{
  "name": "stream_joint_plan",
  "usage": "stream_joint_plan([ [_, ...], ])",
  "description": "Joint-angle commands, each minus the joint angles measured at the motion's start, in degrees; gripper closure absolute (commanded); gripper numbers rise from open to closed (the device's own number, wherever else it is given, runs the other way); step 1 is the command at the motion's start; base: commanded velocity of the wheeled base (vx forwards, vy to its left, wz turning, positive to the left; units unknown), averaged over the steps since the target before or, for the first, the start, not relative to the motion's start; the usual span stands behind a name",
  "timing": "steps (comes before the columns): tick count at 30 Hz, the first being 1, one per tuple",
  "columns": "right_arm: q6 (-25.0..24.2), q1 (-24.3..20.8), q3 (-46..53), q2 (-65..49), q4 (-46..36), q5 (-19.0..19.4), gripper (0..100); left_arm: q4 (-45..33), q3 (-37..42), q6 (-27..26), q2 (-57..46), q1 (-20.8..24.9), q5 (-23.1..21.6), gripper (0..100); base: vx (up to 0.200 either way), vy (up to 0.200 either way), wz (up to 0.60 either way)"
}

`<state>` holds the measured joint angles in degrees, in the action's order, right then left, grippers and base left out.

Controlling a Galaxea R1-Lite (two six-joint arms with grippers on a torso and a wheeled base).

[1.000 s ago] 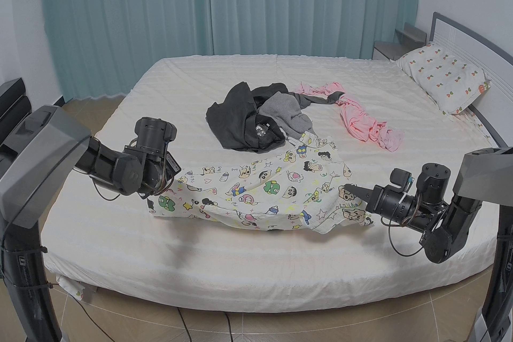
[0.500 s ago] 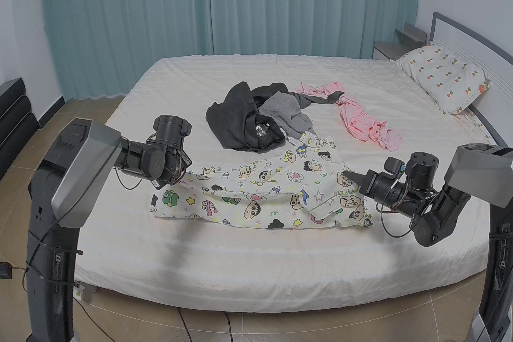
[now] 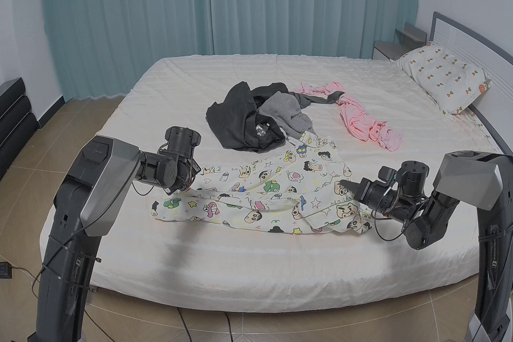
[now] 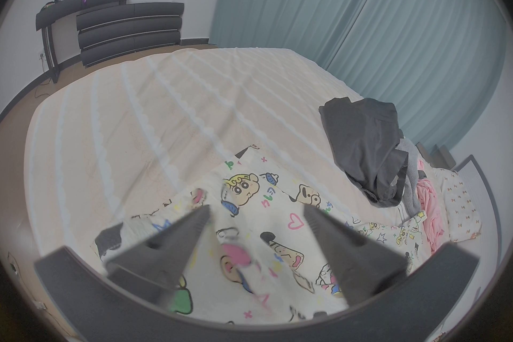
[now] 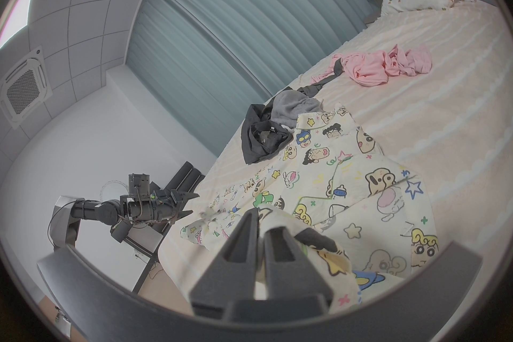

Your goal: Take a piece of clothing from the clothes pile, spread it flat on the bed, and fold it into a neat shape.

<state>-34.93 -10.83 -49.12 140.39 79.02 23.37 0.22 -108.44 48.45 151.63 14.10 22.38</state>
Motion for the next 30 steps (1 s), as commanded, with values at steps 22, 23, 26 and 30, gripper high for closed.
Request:
stream_joint_plan([
  [22, -8.5, 2.8, 13.4, -8.9, 2.6, -11.5, 0, 4.9, 40.3, 8.2, -34.8, -7.2, -30.6, 0, 0.000, 0.000, 0.00],
  [23, -9.6, 1.3, 14.8, -10.5, 2.7, -13.2, 0, 6.2, 43.8, 9.3, -37.3, -7.6, -32.5, 0, 0.000, 0.000, 0.00],
  [26, -14.6, -3.8, 18.1, -14.1, 2.7, -17.8, 0, 11.1, 52.4, 17.6, -43.3, -7.8, -35.8, 0, 0.000, 0.000, 0.00],
  [30, -20.3, -9.0, 20.3, -14.5, 2.8, -19.3, 0, 16.7, 62.9, 25.4, -50.8, -7.7, -43.5, 0, 0.100, 0.000, 0.00],
])
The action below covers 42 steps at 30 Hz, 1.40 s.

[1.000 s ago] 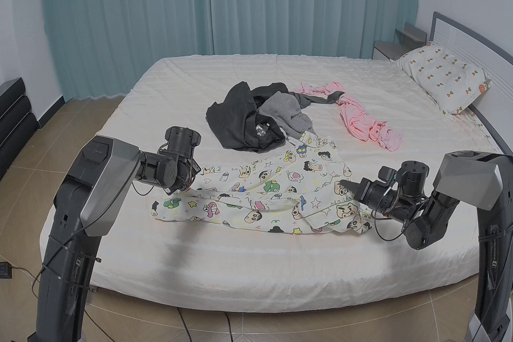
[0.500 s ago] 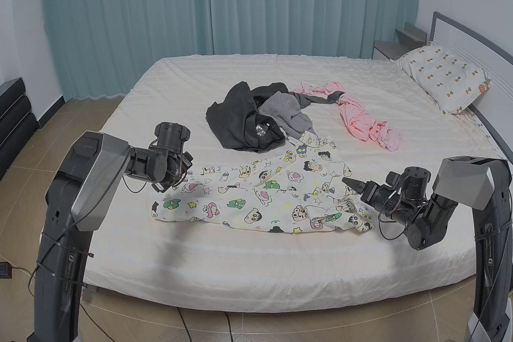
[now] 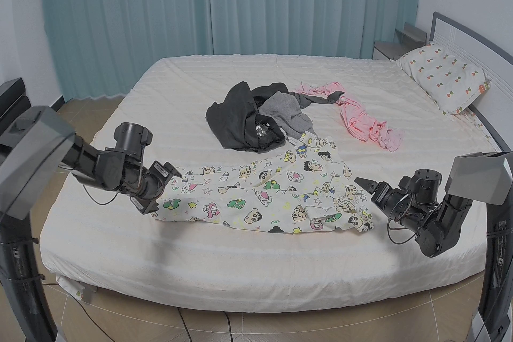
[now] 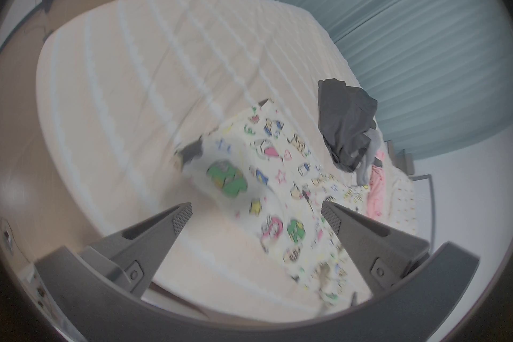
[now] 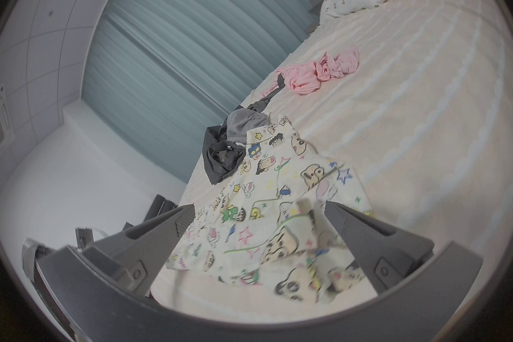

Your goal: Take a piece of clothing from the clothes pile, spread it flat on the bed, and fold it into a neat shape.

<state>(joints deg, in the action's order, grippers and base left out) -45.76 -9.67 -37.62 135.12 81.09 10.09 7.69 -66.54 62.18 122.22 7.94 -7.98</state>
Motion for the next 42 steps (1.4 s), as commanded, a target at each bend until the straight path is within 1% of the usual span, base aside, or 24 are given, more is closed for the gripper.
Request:
stream_joint_plan([
  [1, -9.5, -10.8, 9.1, -8.8, 0.7, -6.0, 0, 10.5, 23.1, 12.6, -22.9, -1.5, -15.0, 0, 0.200, 0.000, 0.00],
  [4, -9.7, -11.7, 9.5, -7.8, 0.8, -6.5, 0, 13.8, 27.7, 13.0, -25.2, -1.3, -17.9, 0, 0.200, 0.000, 0.00],
  [9, -9.8, -11.8, 10.5, -7.7, 0.7, -6.6, 0, 18.5, 29.9, 12.6, -24.9, -1.4, -17.6, 0, 0.200, 0.000, 0.00],
  [15, -10.1, -12.8, 11.2, -7.2, 0.6, -6.6, 0, 19.3, 31.4, 12.2, -23.8, -1.6, -17.9, 0, 0.200, 0.000, 0.00],
  [19, -10.2, -13.5, 11.3, -4.3, 2.0, -6.6, 0, 19.3, 31.7, 12.2, -23.5, -1.5, -18.3, 0, 0.200, 0.000, 0.00],
  [22, -10.1, -13.6, 11.5, -1.9, 1.9, -6.7, 0, 19.4, 32.3, 11.9, -23.3, -1.3, -18.3, 0, 0.000, 0.000, 0.00],
  [25, -9.9, -12.8, 12.3, -0.5, 0.9, -6.8, 0, 19.7, 33.1, 10.1, -22.8, -1.3, -18.0, 0, 0.000, 0.000, 0.00],
  [27, -9.6, -12.6, 13.4, -0.2, -1.5, -6.7, 0, 19.7, 33.5, 8.8, -22.5, -1.3, -17.9, 0, 0.000, 0.000, 0.00],
  [28, -9.5, -12.7, 13.3, -0.6, -4.5, -6.7, 0, 19.7, 33.5, 8.4, -22.2, -1.3, -17.8, 0, 0.000, 0.000, 0.00],
  [33, -9.1, -13.1, 12.5, -1.6, -11.3, -6.6, 0, 19.7, 33.5, 8.4, -21.9, -1.3, -17.8, 0, 0.000, 0.000, 0.00],
  [36, -8.5, -12.4, 10.8, -1.2, -14.4, -6.7, 0, 19.7, 33.5, 8.4, -21.9, -1.3, -17.8, 0, 0.000, 0.000, 0.00],
  [40, -8.4, -12.5, 10.9, -2.0, -14.7, -6.8, 0, 19.7, 33.5, 8.3, -21.7, -1.3, -17.9, 0, 0.000, 0.000, 0.00],
  [42, -8.6, -12.8, 11.3, -5.0, -14.7, -6.8, 0, 19.8, 33.5, 8.3, -21.1, -1.3, -17.8, 0, 0.000, 0.000, 0.00],
])
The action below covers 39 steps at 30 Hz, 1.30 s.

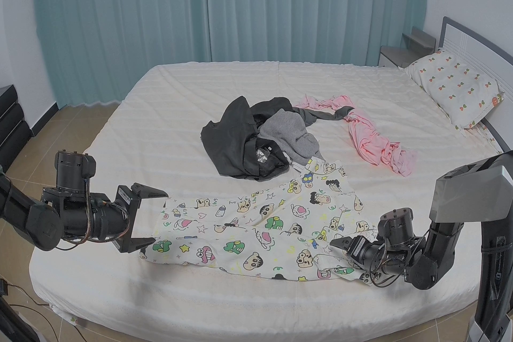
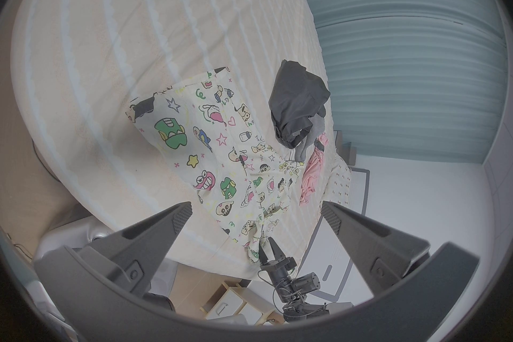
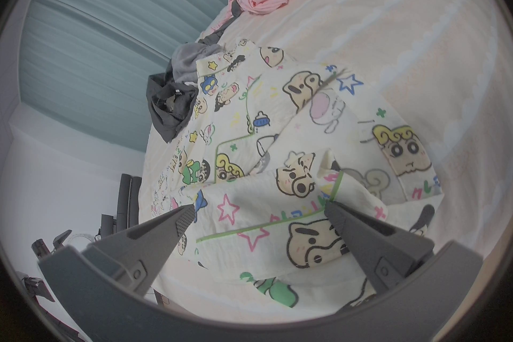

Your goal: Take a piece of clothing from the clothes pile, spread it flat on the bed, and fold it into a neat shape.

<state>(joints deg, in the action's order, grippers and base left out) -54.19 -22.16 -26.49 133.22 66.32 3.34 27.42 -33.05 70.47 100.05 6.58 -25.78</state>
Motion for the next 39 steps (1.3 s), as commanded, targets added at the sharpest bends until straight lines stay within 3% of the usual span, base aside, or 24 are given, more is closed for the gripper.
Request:
stream_joint_plan([
  [1, -0.2, -0.4, 0.1, -4.1, -0.1, 0.0, 0, 0.0, 0.0, 0.0, 1.2, 0.0, 0.0, 0, 0.000, 0.000, 0.00],
  [8, -5.7, -5.0, 1.9, -12.6, -0.8, 0.7, 0, 0.8, 0.0, 0.0, 1.6, 0.0, 0.0, 0, 0.000, 0.000, 0.00],
  [18, -5.6, -6.8, 1.3, -6.0, -4.4, 1.2, 0, 1.7, 0.1, 0.0, 2.4, 0.0, 0.2, 0, 0.000, 0.000, 0.00],
  [39, -5.8, -8.1, 0.7, -5.3, -8.7, 0.4, 0, 1.7, 0.3, 0.0, 2.8, 0.0, 0.2, 0, 0.000, 0.000, 0.00],
])
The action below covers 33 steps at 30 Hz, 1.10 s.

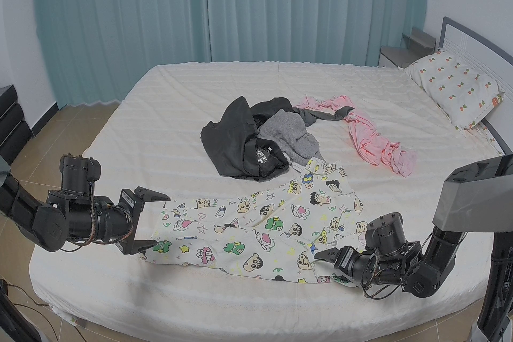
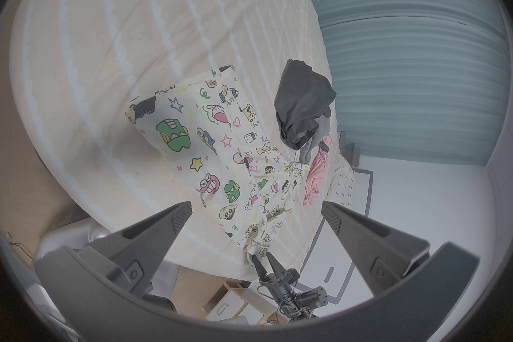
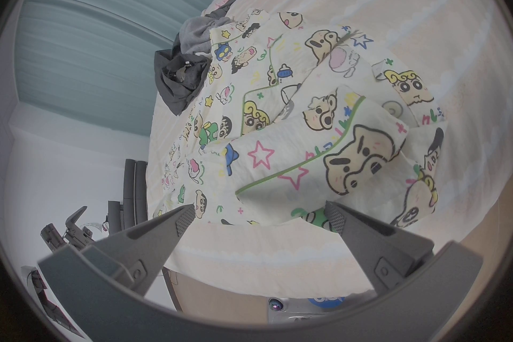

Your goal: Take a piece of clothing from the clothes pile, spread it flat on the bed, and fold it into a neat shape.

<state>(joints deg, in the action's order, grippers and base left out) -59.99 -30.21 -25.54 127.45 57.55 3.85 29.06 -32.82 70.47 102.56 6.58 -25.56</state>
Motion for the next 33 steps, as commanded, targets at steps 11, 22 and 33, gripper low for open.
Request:
stream_joint_plan([
  [11, 2.6, -0.8, -1.1, 1.1, -4.6, -3.9, 0, 0.0, 0.0, 0.0, 0.3, 0.0, 0.0, 0, 0.000, 0.000, 0.00],
  [22, 1.6, 0.9, -4.1, 3.2, -3.8, -6.3, 100, 0.0, 0.0, 0.0, 0.3, 0.0, 0.0, 0, 0.000, 0.000, 0.00],
  [33, 1.0, 1.4, -3.9, 0.9, -3.9, -6.5, 100, 0.0, 0.0, 0.0, 0.2, 0.0, 0.0, 0, 0.000, 0.000, 0.00],
])
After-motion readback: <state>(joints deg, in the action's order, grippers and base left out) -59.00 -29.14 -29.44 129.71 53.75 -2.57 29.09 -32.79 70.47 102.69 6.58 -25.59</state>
